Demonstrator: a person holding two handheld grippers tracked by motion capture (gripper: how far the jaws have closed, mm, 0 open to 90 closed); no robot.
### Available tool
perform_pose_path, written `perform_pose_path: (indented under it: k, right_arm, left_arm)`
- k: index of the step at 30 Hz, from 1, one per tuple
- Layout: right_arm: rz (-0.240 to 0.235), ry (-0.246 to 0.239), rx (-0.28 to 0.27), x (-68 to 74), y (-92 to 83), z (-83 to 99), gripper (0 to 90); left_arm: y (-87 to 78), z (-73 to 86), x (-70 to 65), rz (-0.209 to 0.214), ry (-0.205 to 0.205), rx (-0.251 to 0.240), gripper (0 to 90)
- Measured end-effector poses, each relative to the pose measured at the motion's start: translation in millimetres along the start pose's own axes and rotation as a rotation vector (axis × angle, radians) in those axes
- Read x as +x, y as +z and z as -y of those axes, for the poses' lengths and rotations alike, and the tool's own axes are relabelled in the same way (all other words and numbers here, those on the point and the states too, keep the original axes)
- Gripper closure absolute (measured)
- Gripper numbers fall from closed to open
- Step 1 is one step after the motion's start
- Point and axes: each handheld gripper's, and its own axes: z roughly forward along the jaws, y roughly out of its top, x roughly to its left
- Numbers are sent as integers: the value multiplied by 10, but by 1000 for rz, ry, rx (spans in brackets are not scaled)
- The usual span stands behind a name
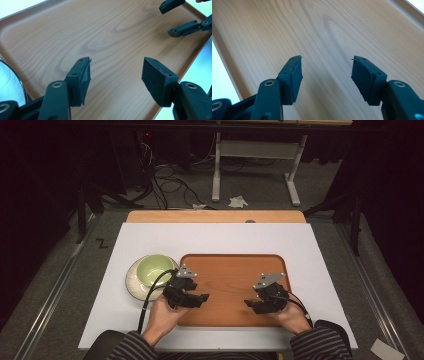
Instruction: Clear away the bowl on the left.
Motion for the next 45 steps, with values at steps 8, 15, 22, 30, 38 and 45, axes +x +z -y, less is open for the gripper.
perform_pose_path:
  k: [8, 15, 22, 30, 38, 45]
  right_arm:
    - [2, 1, -5, 4, 8, 0, 433]
    - [3, 4, -4, 5, 8, 0, 433]
    - [5, 4, -2, 8, 9, -1, 433]
    - [3, 4, -5, 7, 9, -1, 433]
    - [5, 1, 3, 10, 10, -2, 433]
    - [5, 0, 1, 9, 12, -3, 433]
  left_arm:
    - [-43, -6, 45, -31, -18, -14, 392]
    - [-82, -12, 69, -56, -17, -24, 395]
    - [-104, -19, 86, -68, -16, -29, 395]
    - [-150, -36, 121, -80, -23, -41, 395]
    - [-295, -53, 231, -105, -50, -84, 396]
    - [-392, -52, 342, -132, -78, -108, 396]
